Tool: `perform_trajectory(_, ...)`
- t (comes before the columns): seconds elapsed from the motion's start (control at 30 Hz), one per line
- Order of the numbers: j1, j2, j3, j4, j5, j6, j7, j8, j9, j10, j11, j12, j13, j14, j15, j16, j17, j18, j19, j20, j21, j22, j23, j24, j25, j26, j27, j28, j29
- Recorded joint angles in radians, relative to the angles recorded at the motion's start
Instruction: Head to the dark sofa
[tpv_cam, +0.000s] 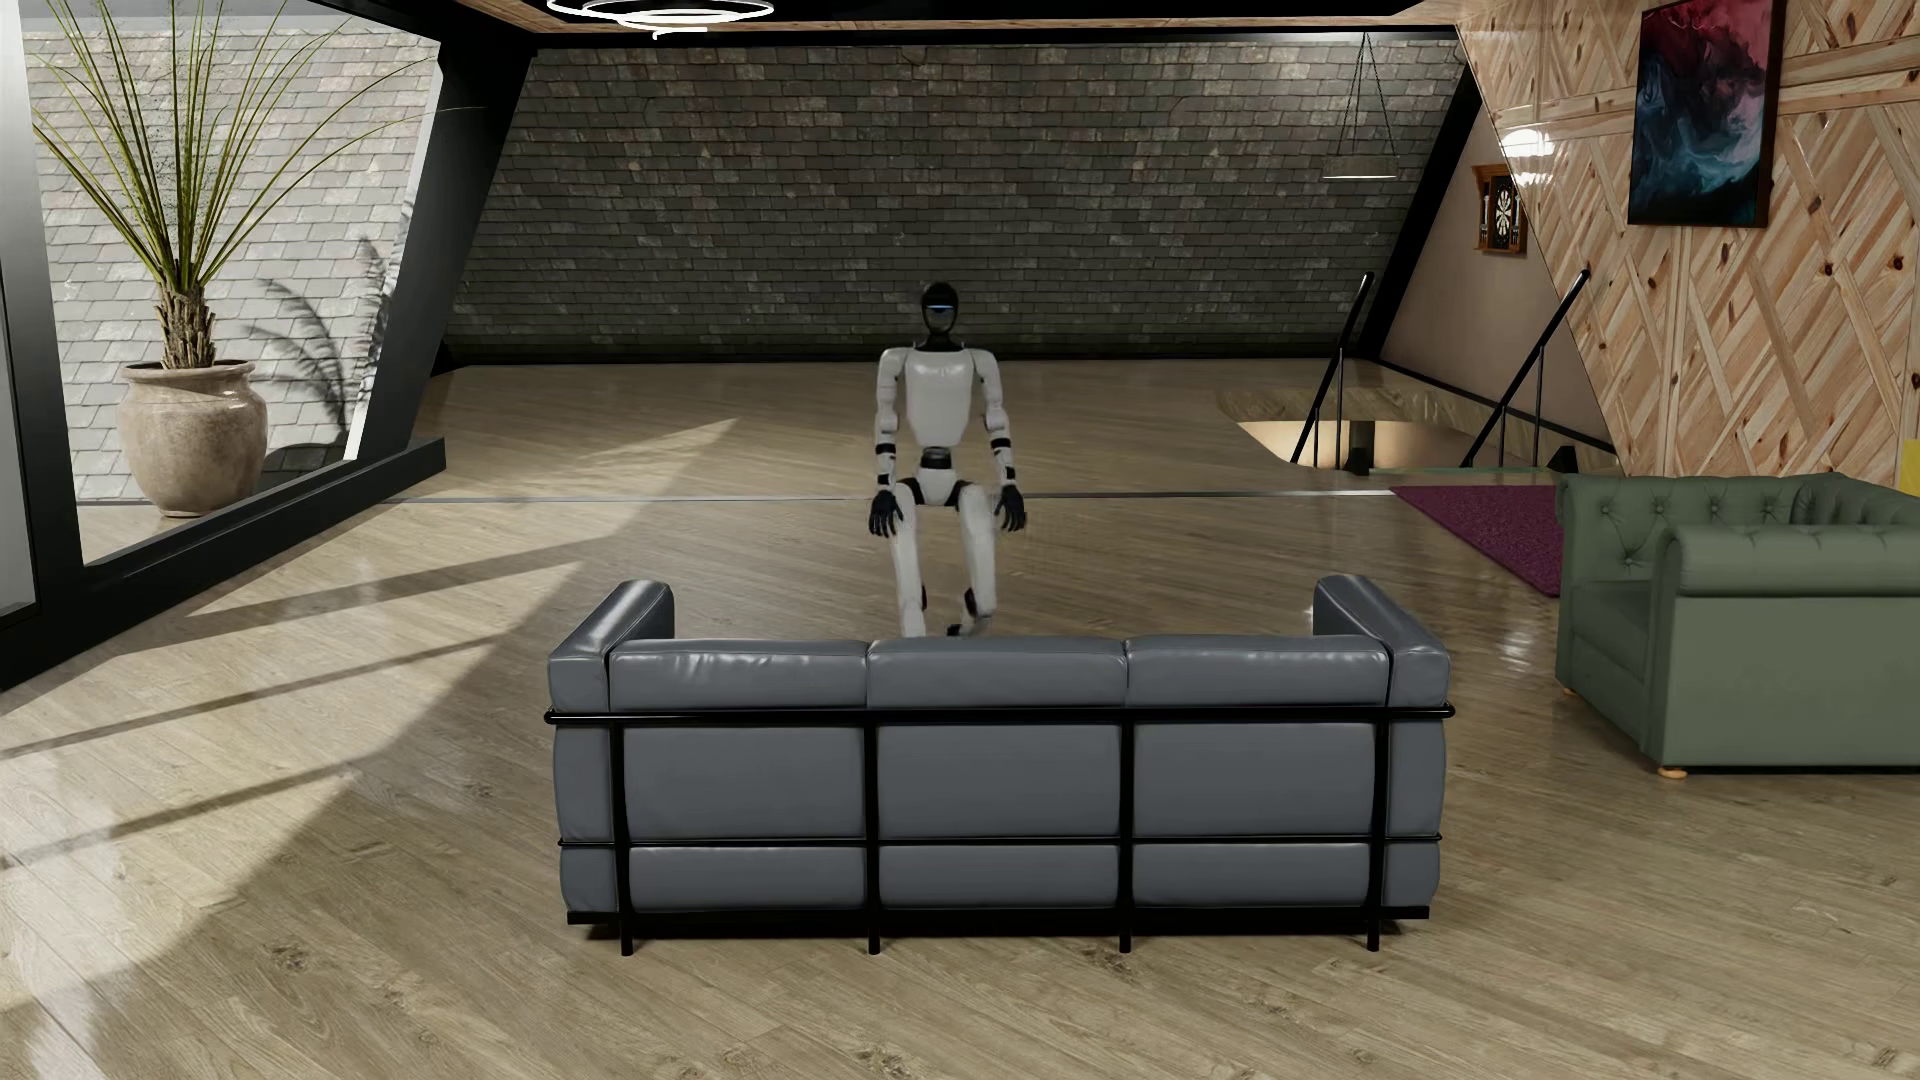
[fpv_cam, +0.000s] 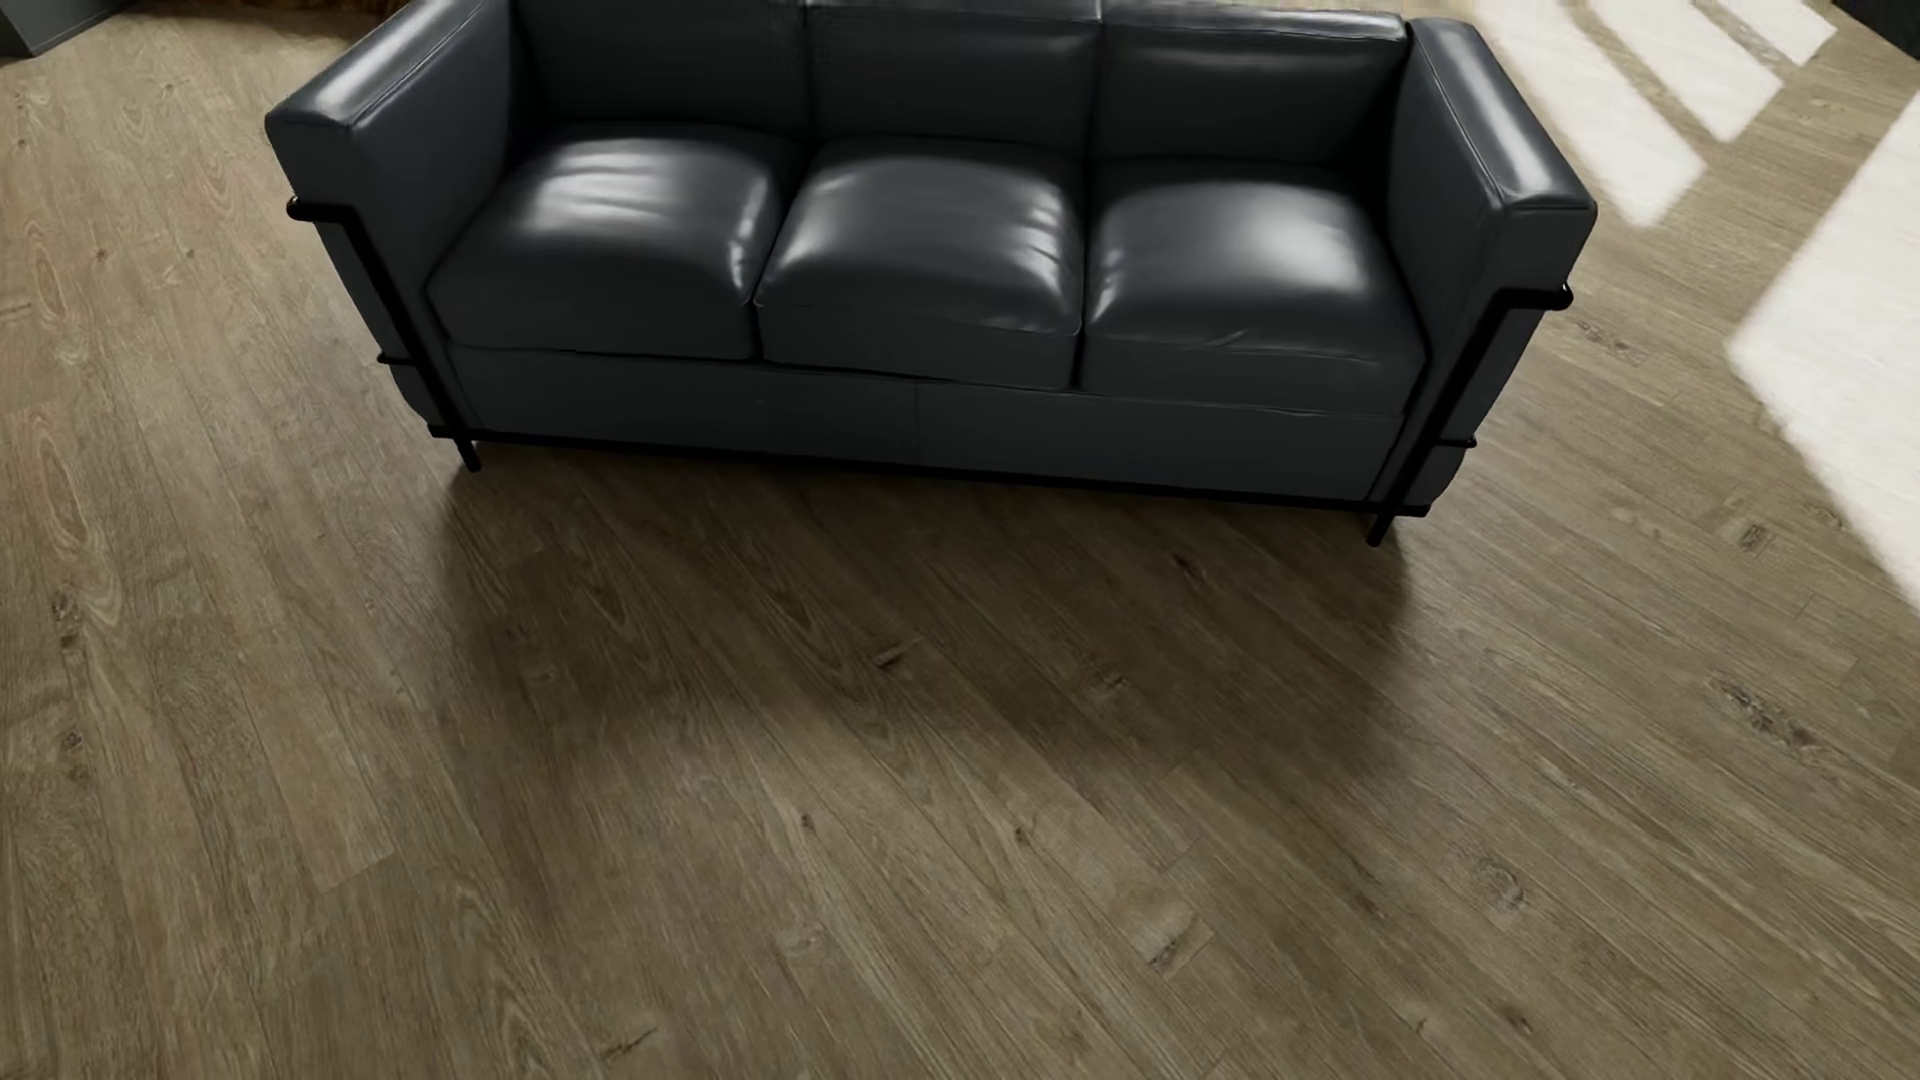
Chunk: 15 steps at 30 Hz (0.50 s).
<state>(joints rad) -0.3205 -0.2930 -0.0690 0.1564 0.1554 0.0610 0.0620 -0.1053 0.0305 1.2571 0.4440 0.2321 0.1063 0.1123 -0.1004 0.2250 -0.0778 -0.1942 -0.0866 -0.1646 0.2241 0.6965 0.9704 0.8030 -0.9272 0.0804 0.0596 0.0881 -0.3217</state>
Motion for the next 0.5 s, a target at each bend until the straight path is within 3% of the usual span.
perform_trajectory(0.03, -0.057, 0.036, 0.01, 0.021, 0.016, 0.007, 0.008, 0.011, 0.004, -0.028, 0.001, 0.021, -0.037, -0.081, -0.029, -0.021, 0.006, 0.007, -0.004, 0.044, 0.002, -0.018, 0.0, -0.039, -0.001, 0.031, -0.007, 0.029, -0.001)
perform_trajectory(0.1, -0.141, 0.102, 0.032, 0.044, 0.041, 0.014, 0.027, 0.044, 0.01, -0.201, 0.004, 0.056, -0.104, -0.219, -0.08, -0.051, 0.018, 0.074, -0.01, 0.107, -0.002, -0.051, -0.027, -0.081, 0.016, 0.073, -0.025, 0.065, -0.006)
perform_trajectory(0.2, -0.196, 0.201, 0.057, 0.053, 0.058, 0.015, 0.091, 0.095, 0.008, -0.623, -0.029, 0.058, -0.174, -0.231, -0.13, -0.059, 0.013, 0.118, -0.012, 0.094, 0.029, -0.034, -0.099, -0.059, 0.035, 0.083, -0.068, 0.037, -0.017)
perform_trajectory(0.23, -0.196, 0.237, 0.061, 0.037, 0.06, 0.014, 0.099, 0.11, 0.005, -0.779, -0.052, 0.054, -0.188, -0.204, -0.139, -0.057, 0.013, 0.099, -0.012, 0.08, 0.04, -0.021, -0.121, -0.036, 0.044, 0.081, -0.078, 0.015, -0.019)
perform_trajectory(0.27, -0.186, 0.273, 0.064, 0.018, 0.061, 0.012, 0.097, 0.123, 0.002, -0.931, -0.074, 0.051, -0.2, -0.179, -0.144, -0.057, 0.015, 0.049, -0.012, 0.075, 0.052, -0.014, -0.139, -0.016, 0.054, 0.079, -0.085, -0.002, -0.02)
perform_trajectory(0.33, -0.187, 0.335, 0.068, 0.001, 0.064, 0.008, 0.092, 0.148, -0.003, -1.058, -0.083, 0.054, -0.213, -0.192, -0.169, -0.069, 0.022, -0.012, -0.008, 0.095, 0.075, -0.015, -0.153, -0.006, 0.067, 0.075, -0.087, -0.005, -0.024)
perform_trajectory(0.43, -0.17, 0.425, 0.077, -0.02, 0.035, -0.003, 0.106, 0.174, -0.019, -0.967, -0.067, 0.05, -0.191, -0.037, -0.15, -0.102, 0.022, 0.113, 0.005, 0.12, 0.09, -0.002, -0.13, -0.001, 0.077, 0.081, -0.064, 0.001, -0.025)
perform_trajectory(0.5, -0.134, 0.447, 0.083, -0.048, -0.005, -0.026, 0.129, 0.177, -0.033, -0.91, 0.002, 0.039, -0.152, -0.017, -0.056, -0.124, 0.018, 0.164, 0.005, 0.131, 0.085, 0.023, -0.078, 0.007, 0.077, 0.093, -0.026, -0.001, -0.009)
